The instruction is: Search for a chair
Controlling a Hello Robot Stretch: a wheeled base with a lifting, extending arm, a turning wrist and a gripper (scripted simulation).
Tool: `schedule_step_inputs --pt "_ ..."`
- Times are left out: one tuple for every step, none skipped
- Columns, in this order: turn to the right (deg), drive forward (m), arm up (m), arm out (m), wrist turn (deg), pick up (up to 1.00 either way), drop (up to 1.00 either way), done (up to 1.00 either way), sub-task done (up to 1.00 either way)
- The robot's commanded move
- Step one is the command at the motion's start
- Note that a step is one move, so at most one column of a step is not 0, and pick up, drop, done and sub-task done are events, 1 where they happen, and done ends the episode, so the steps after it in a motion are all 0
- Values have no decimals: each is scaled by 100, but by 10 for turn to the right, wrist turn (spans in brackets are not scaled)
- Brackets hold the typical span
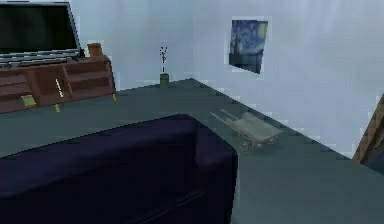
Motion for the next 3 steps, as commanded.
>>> schedule_step_inputs --pt "-450 0 0 0 0 0 0 0 0" --pt "-450 0 0 0 0 0 0 0 0" --pt "-450 0 0 0 0 0 0 0 0"
